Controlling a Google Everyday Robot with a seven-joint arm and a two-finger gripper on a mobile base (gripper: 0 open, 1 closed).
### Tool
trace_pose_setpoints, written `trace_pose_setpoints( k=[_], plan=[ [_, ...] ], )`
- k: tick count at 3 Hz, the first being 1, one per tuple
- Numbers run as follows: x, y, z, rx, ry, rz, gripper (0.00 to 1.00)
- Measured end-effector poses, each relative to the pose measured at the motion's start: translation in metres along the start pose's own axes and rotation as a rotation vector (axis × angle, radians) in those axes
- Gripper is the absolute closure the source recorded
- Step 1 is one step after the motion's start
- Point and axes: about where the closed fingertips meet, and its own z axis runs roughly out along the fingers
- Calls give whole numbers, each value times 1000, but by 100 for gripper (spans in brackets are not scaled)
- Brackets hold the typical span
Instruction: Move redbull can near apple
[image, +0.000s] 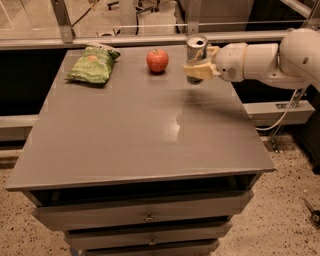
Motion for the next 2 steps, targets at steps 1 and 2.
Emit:
trace_pose_setpoints(
  k=[1, 2],
  plan=[
    [9, -64, 32, 48, -3, -3, 100],
    [15, -86, 58, 55, -9, 6, 100]
  ],
)
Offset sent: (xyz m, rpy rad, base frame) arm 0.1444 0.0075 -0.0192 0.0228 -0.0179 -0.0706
